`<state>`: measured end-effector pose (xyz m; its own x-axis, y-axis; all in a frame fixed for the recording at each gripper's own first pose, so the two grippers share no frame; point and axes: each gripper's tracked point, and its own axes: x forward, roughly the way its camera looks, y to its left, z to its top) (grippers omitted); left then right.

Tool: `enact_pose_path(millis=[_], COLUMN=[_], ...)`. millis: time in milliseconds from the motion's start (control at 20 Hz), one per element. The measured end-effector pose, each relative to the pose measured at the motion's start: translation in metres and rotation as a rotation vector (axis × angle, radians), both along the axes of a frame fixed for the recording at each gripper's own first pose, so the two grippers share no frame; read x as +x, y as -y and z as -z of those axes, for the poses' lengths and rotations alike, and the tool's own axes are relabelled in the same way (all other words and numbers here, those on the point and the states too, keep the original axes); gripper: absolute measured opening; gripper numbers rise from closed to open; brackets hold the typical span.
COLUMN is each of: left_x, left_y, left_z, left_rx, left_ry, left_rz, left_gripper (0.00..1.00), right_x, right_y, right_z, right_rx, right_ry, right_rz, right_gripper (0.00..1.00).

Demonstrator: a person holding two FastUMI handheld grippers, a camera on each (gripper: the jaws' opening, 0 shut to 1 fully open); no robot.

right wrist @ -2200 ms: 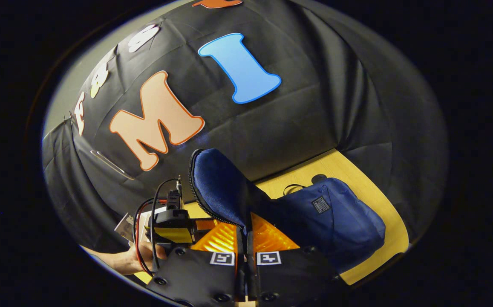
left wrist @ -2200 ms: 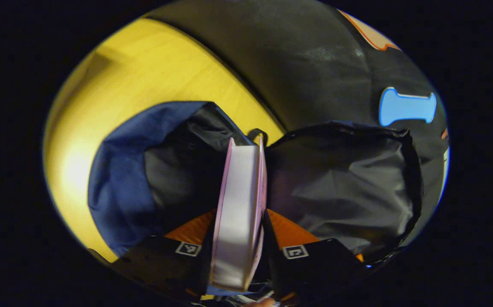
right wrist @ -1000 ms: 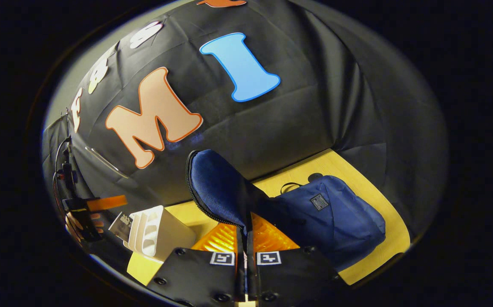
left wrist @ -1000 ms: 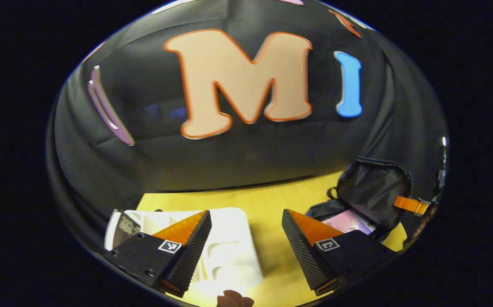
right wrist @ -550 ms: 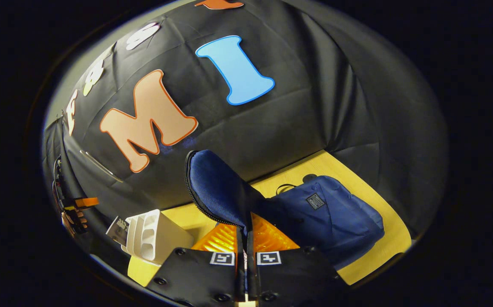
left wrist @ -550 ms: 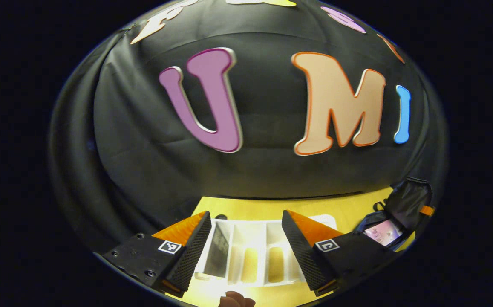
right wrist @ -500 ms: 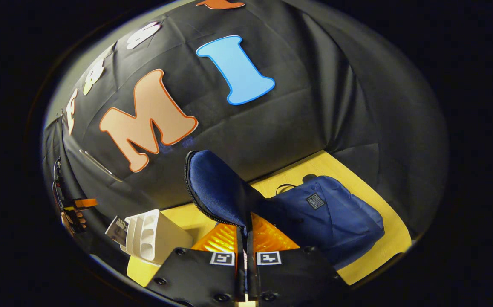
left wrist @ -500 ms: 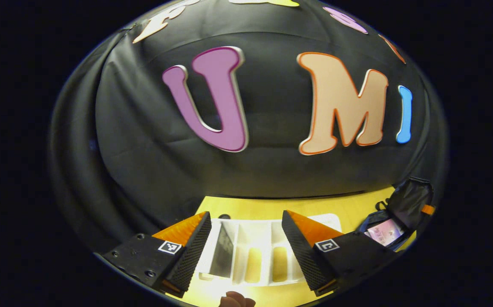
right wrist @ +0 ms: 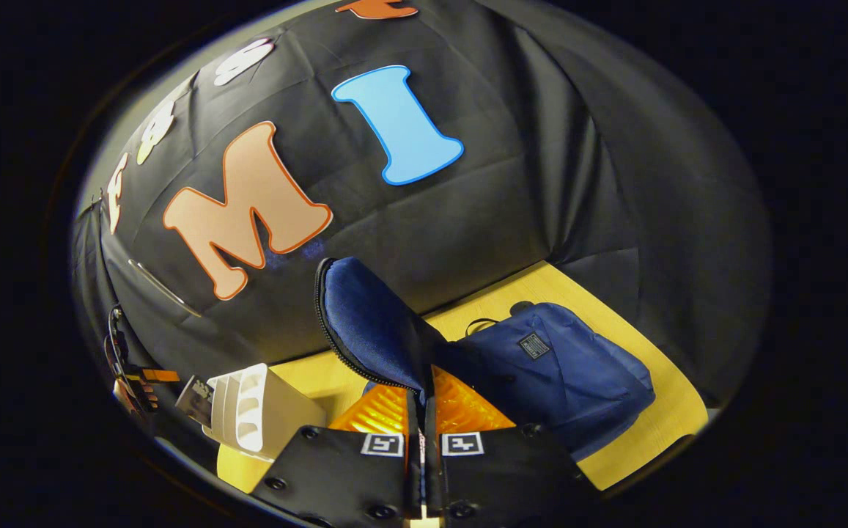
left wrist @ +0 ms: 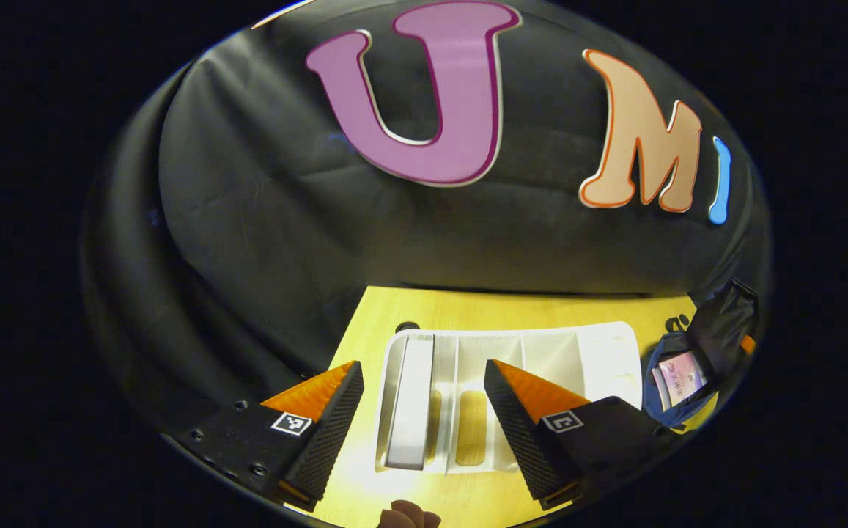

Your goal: Open the schoolbag, grab two books from the bookshelf and put them into the schoolbag.

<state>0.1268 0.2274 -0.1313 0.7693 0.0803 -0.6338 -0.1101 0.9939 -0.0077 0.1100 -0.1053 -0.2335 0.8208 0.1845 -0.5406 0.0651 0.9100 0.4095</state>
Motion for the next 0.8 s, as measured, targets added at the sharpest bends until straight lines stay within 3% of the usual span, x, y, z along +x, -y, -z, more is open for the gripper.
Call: enact_pose_path(millis=[500,800], left_x=[0.003,-0.001], left_y=[-0.002,-0.002], left_z=[0.066,0.092], left_rx=[-0.024,-0.066], left_ry=[-0.265,-0.404], left_rz=[0.072,0.08], left_gripper=[0.93,0.8], right_x=[-0.008,-0.007], right_y=[0.002,0.004], right_z=[0.0,0.0], right_rx=[-0.001,0.009], right_ry=[-0.002,-0.002], right_rz=[0.018,0.028], right_gripper=[0.06,0.04])
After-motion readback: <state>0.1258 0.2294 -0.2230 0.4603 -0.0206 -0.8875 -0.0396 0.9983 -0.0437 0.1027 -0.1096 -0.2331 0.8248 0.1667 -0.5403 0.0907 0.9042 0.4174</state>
